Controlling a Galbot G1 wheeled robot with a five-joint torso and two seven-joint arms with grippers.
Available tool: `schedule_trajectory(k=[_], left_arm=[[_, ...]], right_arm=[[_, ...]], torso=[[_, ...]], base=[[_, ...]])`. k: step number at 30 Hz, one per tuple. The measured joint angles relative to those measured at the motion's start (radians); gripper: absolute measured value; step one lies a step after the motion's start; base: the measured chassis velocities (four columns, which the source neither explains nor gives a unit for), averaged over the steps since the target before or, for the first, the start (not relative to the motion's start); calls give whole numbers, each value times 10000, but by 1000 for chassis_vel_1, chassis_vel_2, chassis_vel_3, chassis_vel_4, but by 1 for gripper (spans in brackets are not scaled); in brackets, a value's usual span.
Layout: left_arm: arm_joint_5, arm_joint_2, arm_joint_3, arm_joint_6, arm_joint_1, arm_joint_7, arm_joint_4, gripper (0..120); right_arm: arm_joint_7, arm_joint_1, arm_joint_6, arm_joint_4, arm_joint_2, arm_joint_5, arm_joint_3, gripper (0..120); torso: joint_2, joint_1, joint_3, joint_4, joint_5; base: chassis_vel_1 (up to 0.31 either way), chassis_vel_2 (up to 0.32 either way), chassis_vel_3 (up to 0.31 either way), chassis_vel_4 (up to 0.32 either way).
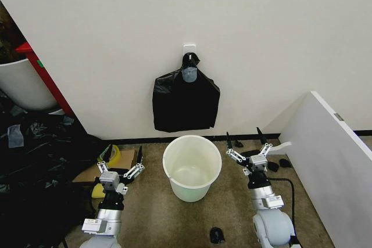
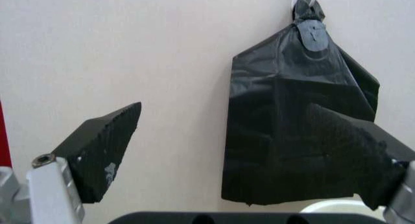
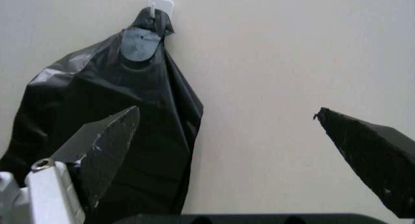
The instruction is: Place the garbage bag over the trash bin.
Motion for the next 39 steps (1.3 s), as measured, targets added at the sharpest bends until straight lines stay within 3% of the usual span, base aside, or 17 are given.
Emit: schedule_trajectory(k=[18, 21, 32, 37, 39], left_arm=[[-140, -43, -8, -98, -3, 342, 72, 100], [-494, -48, -11, 86, 63, 355, -144, 100], [-649, -54, -60, 221, 161, 357, -235, 100], [-394, -101, -75, 145, 358, 338, -176, 100], [-351, -121, -90, 120, 460, 327, -210, 100]], right_arm=[[-53, 2079, -93, -1396, -719, 759, -961, 100], [-117, 2675, -432, -1693, -865, 2091, -1639, 100], [-14, 3515, -1391, -1870, -877, 4047, -2648, 100], [-286, 4507, -2225, -1848, -925, 7658, -3957, 100], [-484, 5381, -2236, -2430, -612, 7696, -4271, 100]], torso=[[0, 0, 0, 0, -2], [-1, 0, 0, 1, 0], [0, 0, -1, -2, -1], [0, 0, 0, -1, -2], [0, 0, 0, 2, -3]], base=[[0, 0, 0, 0], [0, 0, 0, 0], [0, 0, 0, 0], [0, 0, 0, 0], [0, 0, 0, 0]])
